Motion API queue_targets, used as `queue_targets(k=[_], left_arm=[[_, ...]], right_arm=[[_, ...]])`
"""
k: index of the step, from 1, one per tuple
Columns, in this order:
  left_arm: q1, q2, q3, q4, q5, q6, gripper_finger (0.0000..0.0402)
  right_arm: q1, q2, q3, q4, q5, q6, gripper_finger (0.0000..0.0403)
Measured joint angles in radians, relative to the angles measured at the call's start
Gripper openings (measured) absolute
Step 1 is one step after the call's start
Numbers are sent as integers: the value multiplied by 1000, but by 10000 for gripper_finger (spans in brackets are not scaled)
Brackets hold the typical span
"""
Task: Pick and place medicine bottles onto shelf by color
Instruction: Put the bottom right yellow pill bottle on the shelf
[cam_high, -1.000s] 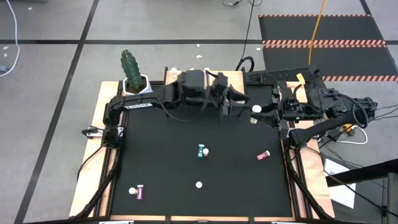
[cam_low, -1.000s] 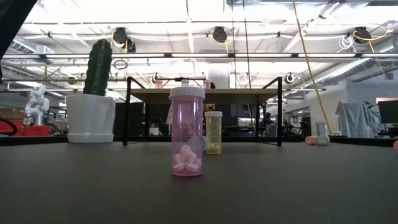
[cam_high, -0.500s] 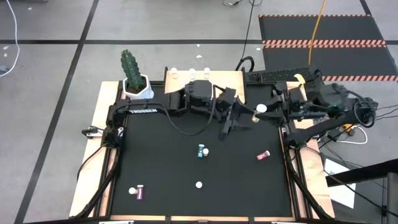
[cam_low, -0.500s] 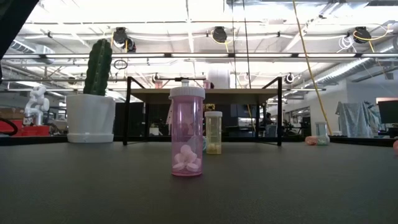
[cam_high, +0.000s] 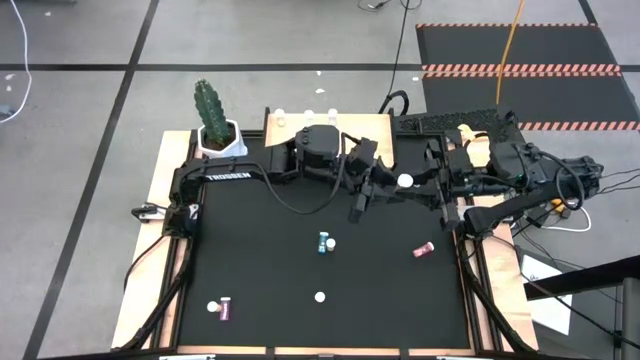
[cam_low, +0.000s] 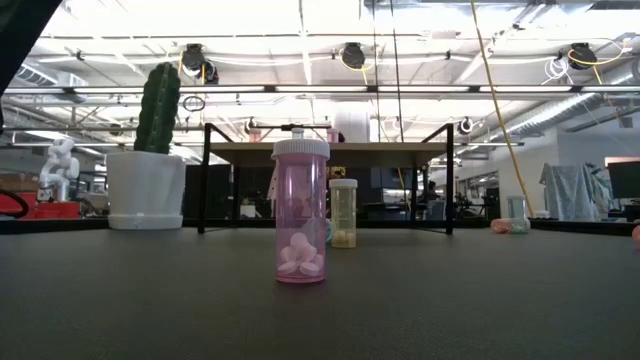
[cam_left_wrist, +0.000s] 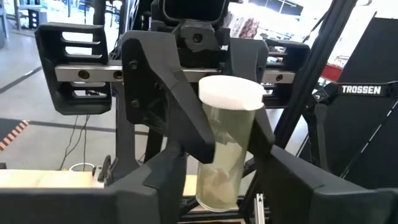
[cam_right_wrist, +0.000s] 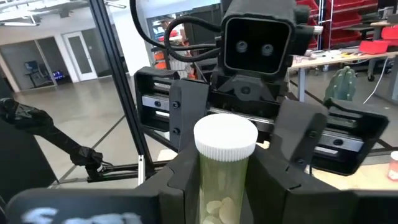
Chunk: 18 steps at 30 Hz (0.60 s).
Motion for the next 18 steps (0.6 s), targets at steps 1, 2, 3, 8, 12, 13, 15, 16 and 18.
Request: queue_targets(k=[1,2,3,8,12,13,15,16,18], left_arm=[[0,0,0,1,1,0,170],[0,0,0,1,3,1,166],[0,0,0,0,5,3,163],[0,3,0,-11,5,8,169],[0,3,0,1,5,12,178],[0,3,0,4,5,16,179],[0,3,0,6,5,21,176],[0,3,0,7,4,27,172],[0,3,0,8,3,34,158]], right_arm=[[0,-1,0,-1,0,0,98],[0,-2,0,-1,0,1,98],[0,-2,0,2,-1,2,98],[0,-2,0,29,-5,8,98],[0,-2,0,50,-26,7,98],[0,-2,0,50,-27,5,98],[0,-2,0,48,-27,5,98],[0,-2,0,45,-27,5,98],[0,-2,0,44,-27,5,98]])
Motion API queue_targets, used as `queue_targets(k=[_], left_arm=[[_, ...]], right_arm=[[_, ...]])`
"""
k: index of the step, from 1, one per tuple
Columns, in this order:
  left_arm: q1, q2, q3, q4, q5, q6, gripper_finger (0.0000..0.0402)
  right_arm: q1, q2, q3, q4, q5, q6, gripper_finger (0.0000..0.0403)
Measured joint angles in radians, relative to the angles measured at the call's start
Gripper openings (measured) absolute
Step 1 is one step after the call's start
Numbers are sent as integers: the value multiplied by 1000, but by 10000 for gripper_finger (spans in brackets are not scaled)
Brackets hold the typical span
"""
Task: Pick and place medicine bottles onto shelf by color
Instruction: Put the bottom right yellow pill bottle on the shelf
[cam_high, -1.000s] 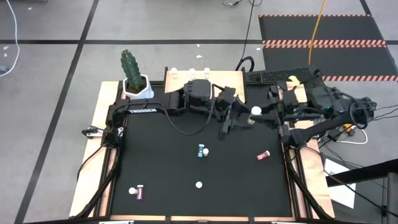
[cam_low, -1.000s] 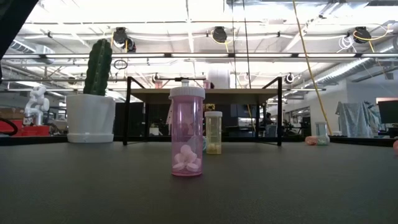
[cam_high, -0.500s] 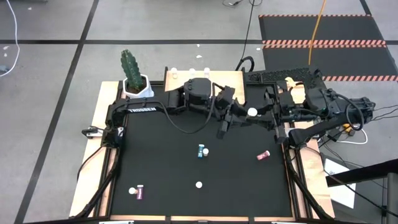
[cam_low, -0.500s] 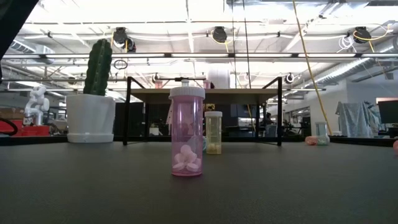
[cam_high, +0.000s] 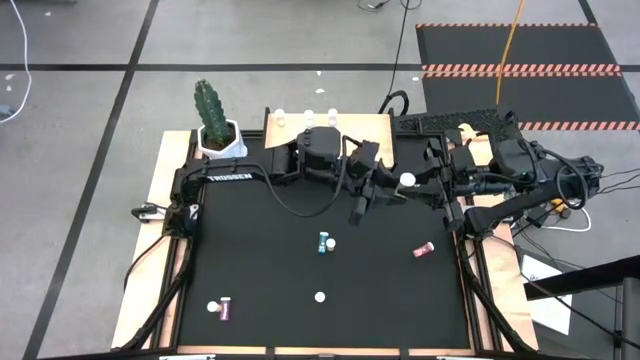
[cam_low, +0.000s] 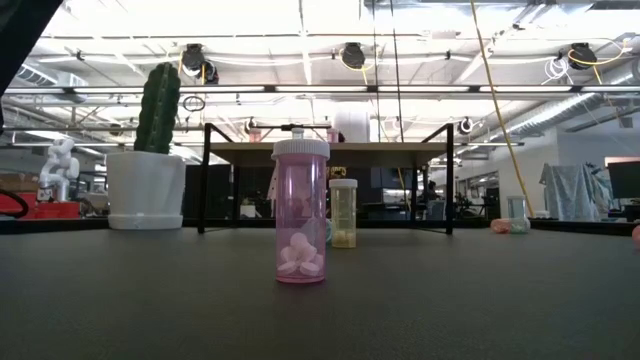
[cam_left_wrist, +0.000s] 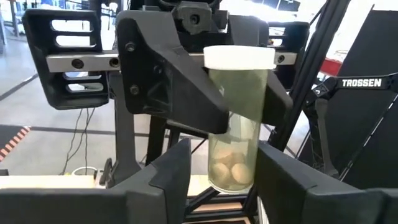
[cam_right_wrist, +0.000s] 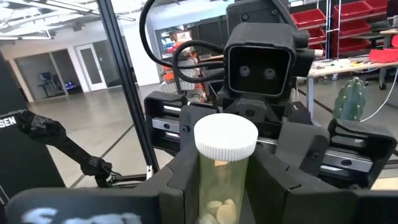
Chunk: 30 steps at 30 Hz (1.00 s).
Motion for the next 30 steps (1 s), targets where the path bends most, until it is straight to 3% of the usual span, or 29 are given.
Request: queue_targets(k=[8,16,22,30], left_arm=[[-1,0,0,0,2,20,92],[15,0,0,1,-7,33,116],[23,0,0,-3,-8,36,103],[20,0,0,-109,-6,123,114]], right_arm=[[0,0,0,-5,3,8,104],[-31,-53,-1,-93,1,51,174],[-52,-116,0,-83,3,72,235],[-88,-52,1,-101,-76,63,252]])
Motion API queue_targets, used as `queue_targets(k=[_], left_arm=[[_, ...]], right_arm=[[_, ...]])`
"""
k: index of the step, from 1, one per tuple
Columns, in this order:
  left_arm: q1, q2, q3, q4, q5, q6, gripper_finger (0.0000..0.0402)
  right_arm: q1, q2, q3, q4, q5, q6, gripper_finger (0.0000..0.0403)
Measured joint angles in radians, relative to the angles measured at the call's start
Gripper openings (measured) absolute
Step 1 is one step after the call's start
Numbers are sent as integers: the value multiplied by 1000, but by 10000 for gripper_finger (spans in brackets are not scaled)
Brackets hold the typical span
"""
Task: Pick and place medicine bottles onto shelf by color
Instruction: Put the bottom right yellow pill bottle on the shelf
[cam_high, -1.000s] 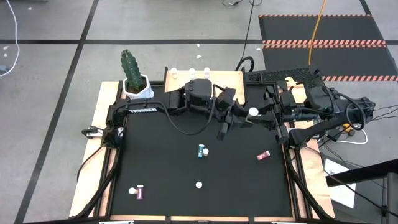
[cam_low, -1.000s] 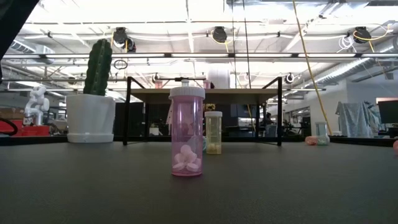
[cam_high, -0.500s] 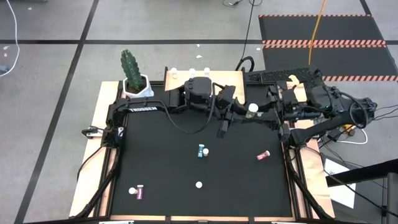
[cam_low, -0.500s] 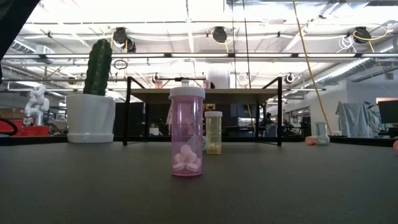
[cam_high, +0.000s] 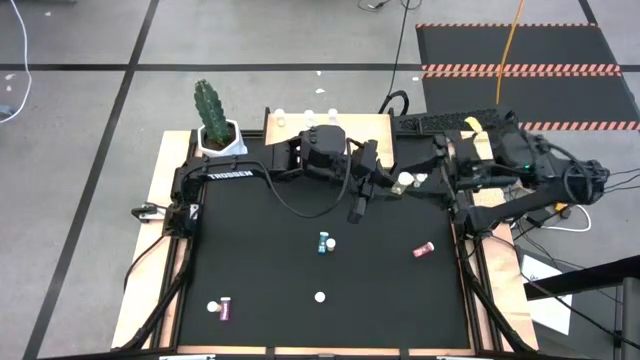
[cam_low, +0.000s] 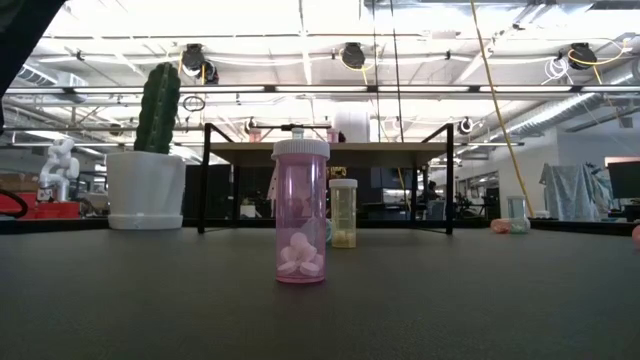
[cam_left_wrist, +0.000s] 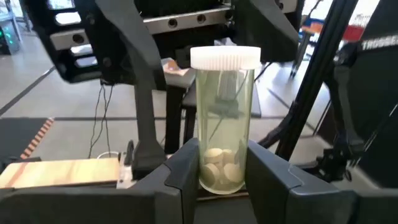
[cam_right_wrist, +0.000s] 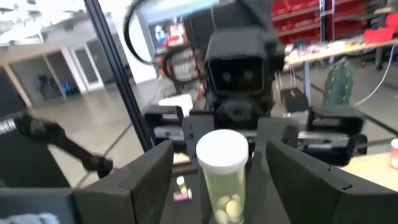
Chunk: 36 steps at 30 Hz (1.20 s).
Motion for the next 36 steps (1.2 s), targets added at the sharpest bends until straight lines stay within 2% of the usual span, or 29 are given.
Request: queue_targets(k=[10,28,34,36], left_arm=[[0,0,0,-13,1,16,118],[3,0,0,-43,1,23,120],[3,0,0,-52,-5,-1,120],[2,0,0,-60,-42,-43,120]], right_arm=[[-3,20,4,-10,-22,-29,230],[-3,20,5,-38,3,-47,116],[-3,20,5,-45,4,-39,114],[-3,20,5,-56,19,-41,116]])
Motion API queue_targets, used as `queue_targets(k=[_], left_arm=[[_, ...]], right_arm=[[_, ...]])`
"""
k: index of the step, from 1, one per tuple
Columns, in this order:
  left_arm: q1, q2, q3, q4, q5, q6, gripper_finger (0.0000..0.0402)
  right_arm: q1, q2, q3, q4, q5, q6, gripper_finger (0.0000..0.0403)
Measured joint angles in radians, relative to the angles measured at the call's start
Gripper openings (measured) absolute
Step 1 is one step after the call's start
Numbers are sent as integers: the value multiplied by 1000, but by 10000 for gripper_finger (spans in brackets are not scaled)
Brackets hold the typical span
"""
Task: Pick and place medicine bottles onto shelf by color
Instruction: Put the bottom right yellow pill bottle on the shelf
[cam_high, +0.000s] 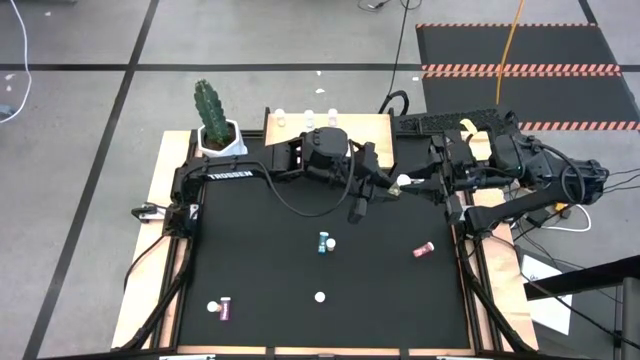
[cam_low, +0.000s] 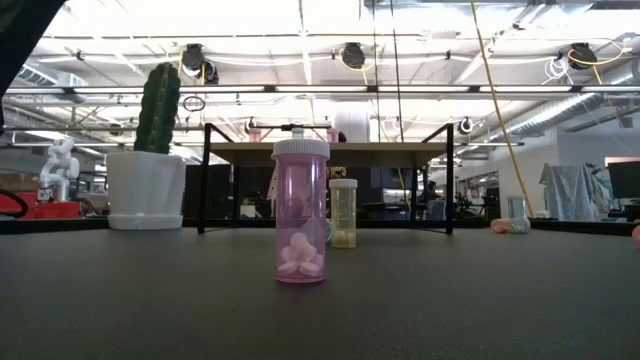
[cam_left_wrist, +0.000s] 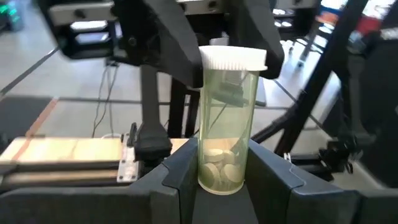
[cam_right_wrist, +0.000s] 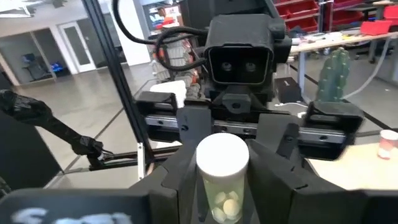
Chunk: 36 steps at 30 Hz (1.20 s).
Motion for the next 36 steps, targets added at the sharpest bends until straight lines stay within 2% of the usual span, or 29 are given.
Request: queue_targets(k=[4,9,15,19,24,29,32,36], left_arm=[[7,-2,0,-63,-118,-35,140],[46,-24,0,-276,-264,20,210],[112,-84,-1,-512,-267,69,313],[166,-151,-1,-648,-271,79,352],[226,-243,1,-724,-323,119,348],[281,-301,-25,-757,-345,164,311],[309,-363,-143,-732,-341,191,287],[372,-486,-441,-552,-296,179,263]], right_arm=[[-3,2,0,-26,104,-40,116],[-58,26,0,-16,193,-82,116],[-176,87,0,-10,194,-122,116],[-304,159,1,36,173,-166,116],[-496,286,1,136,-4,-194,116],[-635,420,0,190,-48,-238,116],[-697,492,0,216,-80,-261,116],[-765,559,-38,320,-155,-259,116]])
